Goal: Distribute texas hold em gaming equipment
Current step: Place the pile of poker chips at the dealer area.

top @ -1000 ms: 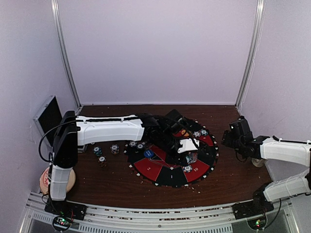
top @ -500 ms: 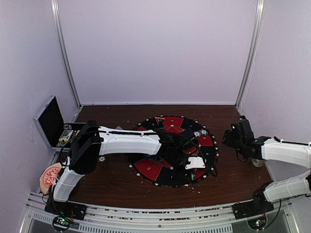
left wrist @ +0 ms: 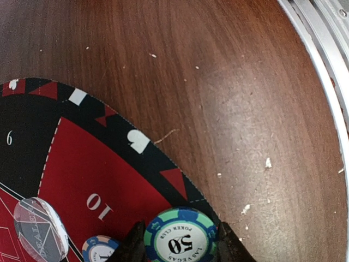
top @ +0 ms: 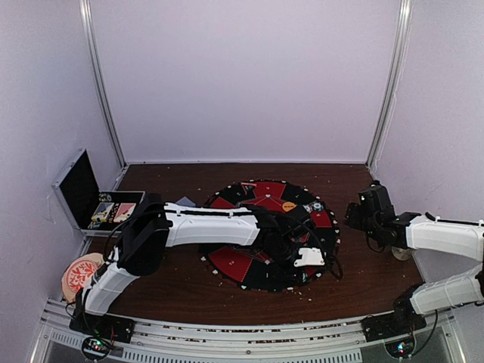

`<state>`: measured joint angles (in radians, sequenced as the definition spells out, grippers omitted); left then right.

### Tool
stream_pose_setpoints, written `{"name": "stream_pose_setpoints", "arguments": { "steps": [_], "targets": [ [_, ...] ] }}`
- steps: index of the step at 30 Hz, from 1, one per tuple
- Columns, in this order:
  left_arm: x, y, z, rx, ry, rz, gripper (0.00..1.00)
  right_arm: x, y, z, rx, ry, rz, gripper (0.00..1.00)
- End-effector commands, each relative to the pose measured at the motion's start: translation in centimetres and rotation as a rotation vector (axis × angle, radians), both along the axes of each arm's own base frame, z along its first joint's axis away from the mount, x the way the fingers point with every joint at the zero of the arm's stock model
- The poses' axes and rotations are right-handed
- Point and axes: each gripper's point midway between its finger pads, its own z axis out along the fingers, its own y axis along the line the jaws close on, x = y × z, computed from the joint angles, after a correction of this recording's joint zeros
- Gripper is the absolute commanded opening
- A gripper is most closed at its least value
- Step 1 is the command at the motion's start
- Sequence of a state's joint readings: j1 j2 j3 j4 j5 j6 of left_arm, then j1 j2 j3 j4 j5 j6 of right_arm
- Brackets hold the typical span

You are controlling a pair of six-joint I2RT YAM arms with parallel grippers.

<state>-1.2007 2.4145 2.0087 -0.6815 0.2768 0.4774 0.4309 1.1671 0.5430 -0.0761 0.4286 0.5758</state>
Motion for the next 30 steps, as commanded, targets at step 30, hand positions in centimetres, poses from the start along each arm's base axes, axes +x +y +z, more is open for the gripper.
{"name": "stream_pose_setpoints", "arguments": {
  "steps": [30],
  "targets": [
    [3.5, -0.4, -0.5, -0.002, -0.176, 0.061, 0.54, 0.1, 0.4, -0.3, 0.020, -0.005, 0.023, 0.84]
  ]
}}
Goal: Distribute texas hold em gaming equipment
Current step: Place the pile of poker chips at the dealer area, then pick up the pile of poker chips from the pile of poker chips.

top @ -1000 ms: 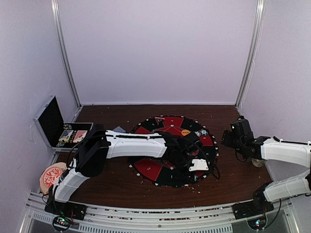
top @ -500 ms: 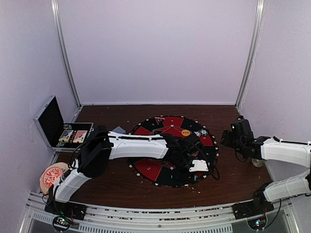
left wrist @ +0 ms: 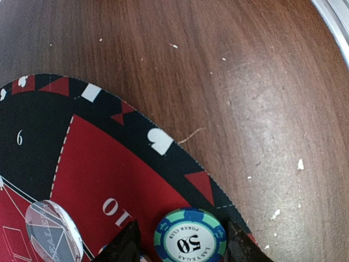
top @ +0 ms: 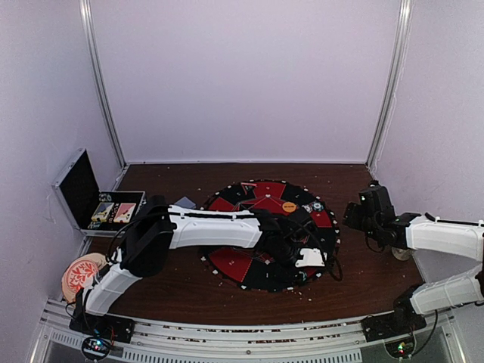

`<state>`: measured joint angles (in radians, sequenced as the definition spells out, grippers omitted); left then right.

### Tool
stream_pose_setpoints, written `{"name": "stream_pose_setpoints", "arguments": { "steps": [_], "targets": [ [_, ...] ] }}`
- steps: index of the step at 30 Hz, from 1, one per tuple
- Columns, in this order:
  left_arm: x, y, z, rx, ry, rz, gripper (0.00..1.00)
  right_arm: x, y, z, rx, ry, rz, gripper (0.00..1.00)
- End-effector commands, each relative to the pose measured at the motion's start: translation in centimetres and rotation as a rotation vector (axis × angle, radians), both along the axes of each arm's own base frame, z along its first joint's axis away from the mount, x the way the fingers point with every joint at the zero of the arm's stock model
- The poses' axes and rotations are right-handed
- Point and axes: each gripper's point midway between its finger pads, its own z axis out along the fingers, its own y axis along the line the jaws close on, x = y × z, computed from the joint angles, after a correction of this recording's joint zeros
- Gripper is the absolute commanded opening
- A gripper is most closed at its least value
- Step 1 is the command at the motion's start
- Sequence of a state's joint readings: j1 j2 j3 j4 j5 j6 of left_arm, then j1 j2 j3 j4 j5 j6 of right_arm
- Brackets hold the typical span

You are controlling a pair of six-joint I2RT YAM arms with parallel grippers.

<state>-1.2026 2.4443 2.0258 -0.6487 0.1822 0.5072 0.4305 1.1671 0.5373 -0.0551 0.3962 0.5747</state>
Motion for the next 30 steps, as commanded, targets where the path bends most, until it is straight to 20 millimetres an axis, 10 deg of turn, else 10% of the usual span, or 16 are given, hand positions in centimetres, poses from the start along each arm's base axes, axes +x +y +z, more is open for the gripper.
{"name": "stream_pose_setpoints", "arguments": {
  "steps": [1, 9, 20, 30],
  "targets": [
    [1.8, 0.1, 0.5, -0.012, -0.080, 0.045, 0.54, 0.0, -0.2, -0.2, -0.003, 0.000, -0.003, 0.85],
    [1.8, 0.2, 2.7, -0.042, -0.087, 0.051, 0.59, -0.1, -0.2, -0.4, -0.006, 0.004, -0.001, 0.84],
    [1.8, 2.9, 13.5, -0.158, -0.123, 0.111, 0.88, 0.1, 0.7, -0.6, 0.019, 0.014, 0.039, 0.85],
    [13.0, 14.9, 17.8, -0.185, -0.178, 0.461, 0.98, 0.2, 2.6, -0.5, 0.056, 0.020, 0.121, 0.86]
  ]
}}
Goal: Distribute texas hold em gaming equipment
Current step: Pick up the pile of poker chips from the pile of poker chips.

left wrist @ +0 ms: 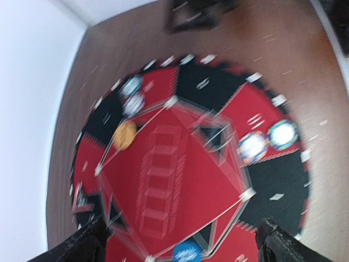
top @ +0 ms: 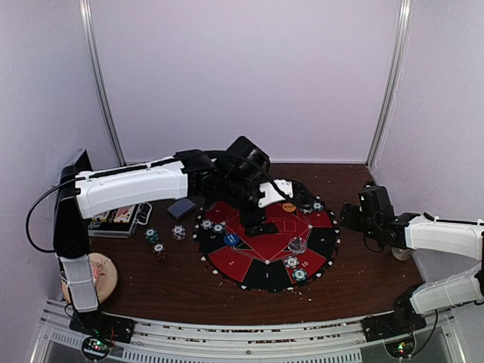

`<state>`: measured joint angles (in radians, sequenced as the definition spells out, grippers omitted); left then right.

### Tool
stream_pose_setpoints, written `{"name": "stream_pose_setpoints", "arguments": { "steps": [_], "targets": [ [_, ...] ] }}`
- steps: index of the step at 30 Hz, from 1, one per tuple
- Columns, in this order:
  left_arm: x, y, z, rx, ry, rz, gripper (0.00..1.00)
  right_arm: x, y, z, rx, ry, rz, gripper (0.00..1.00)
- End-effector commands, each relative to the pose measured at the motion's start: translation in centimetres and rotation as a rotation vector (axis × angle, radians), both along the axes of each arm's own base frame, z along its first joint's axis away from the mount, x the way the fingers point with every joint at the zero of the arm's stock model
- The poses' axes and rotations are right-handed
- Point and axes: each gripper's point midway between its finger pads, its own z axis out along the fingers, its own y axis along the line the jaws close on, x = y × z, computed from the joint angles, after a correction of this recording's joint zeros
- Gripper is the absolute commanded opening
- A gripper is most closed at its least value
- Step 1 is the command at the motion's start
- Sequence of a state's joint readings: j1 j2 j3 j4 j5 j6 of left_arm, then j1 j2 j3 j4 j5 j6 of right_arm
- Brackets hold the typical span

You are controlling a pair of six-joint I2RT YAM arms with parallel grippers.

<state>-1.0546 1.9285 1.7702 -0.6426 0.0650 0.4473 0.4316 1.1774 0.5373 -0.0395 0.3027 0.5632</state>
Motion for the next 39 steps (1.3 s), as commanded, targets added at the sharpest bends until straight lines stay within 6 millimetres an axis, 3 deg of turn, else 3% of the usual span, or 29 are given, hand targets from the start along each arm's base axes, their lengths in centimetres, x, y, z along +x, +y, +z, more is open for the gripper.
{"name": "stream_pose_setpoints", "arguments": {
  "steps": [1, 6, 12, 17, 22, 29, 39],
  "targets": [
    [6.9, 7.7, -0.2, 0.009, 0.009, 0.234, 0.98, 0.1, 1.1, 0.0, 0.010, -0.002, 0.047, 0.86],
    [9.9, 17.4, -0.5, 0.001, 0.030, 0.399, 0.98, 0.0, 2.2, -0.1, 0.000, 0.003, 0.078, 0.86],
    [9.3, 27.7, -2.7, -0.007, 0.078, 0.516, 0.98, 0.1, 3.3, -0.6, -0.020, 0.022, 0.108, 0.87],
    [7.1, 33.3, -5.1, -0.020, 0.133, 0.558, 0.98, 0.1, 3.7, -0.9, -0.031, 0.028, 0.119, 0.87],
    [4.7, 35.5, -8.4, 0.009, 0.207, 0.544, 0.98, 0.0, 4.0, -1.0, -0.031, 0.029, 0.126, 0.87],
    [2.6, 34.6, -10.1, -0.001, 0.298, 0.458, 0.95, 0.0, 4.1, -0.9, -0.031, 0.029, 0.134, 0.87],
    [1.6, 33.7, -12.5, 0.004, 0.398, 0.392, 0.89, 0.0, 4.1, -1.1, -0.038, 0.032, 0.132, 0.87]
  ]
}}
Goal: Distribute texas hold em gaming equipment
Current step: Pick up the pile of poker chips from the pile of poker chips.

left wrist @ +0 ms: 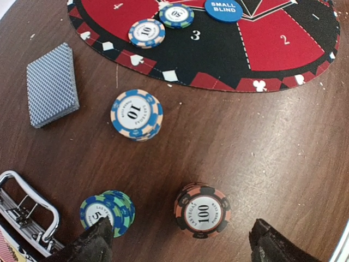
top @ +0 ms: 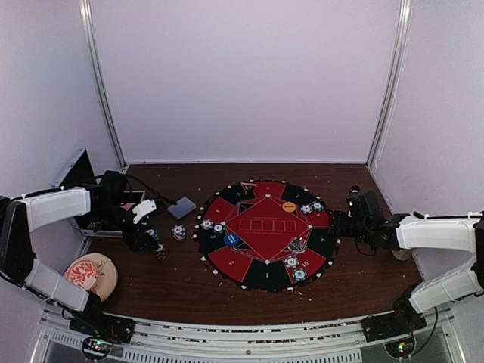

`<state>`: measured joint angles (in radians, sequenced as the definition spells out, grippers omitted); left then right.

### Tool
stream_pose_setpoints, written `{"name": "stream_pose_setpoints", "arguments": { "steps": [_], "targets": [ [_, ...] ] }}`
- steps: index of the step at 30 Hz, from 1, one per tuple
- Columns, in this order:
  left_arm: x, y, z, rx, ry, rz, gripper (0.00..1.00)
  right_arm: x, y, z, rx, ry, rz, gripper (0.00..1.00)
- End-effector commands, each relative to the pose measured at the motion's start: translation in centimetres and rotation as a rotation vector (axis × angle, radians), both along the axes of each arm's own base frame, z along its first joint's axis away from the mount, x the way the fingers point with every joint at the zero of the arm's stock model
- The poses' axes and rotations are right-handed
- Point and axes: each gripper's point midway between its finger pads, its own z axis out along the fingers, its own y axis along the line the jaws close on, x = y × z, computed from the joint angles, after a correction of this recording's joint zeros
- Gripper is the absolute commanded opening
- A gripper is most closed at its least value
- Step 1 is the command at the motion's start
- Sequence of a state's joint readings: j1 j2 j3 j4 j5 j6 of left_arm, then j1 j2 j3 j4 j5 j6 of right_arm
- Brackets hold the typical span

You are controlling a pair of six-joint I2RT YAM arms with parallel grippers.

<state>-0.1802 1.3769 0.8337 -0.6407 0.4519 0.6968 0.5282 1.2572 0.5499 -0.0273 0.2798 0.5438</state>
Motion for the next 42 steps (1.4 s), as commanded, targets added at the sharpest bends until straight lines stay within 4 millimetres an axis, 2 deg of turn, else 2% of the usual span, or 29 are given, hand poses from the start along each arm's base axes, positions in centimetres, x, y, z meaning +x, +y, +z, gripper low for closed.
{"name": "stream_pose_setpoints", "arguments": {
  "steps": [1, 10, 16, 31, 42],
  "targets": [
    [-0.8, -0.7, -0.6, -0.042, 0.028, -0.052, 0.89, 0.5, 0.4, 0.8, -0.008, -0.025, 0.007, 0.87],
    [-0.8, -0.6, -1.7, -0.019, 0.022, -0.058, 0.86, 0.5, 0.3, 0.7, -0.013, -0.022, 0.005, 0.87],
    [-1.6, -1.0, -2.3, 0.023, -0.014, -0.090, 0.85, 0.6, 0.3, 0.7, -0.014, -0.021, 0.004, 0.87],
    [-0.9, -0.8, -3.2, 0.051, -0.036, -0.079, 0.77, 0.5, 0.3, 0.7, -0.014, -0.021, 0.004, 0.87],
    [-0.3, -1.7, -3.4, 0.044, -0.027, -0.092, 0.69, 0.6, 0.3, 0.7, -0.013, -0.022, 0.002, 0.87]
  ]
}}
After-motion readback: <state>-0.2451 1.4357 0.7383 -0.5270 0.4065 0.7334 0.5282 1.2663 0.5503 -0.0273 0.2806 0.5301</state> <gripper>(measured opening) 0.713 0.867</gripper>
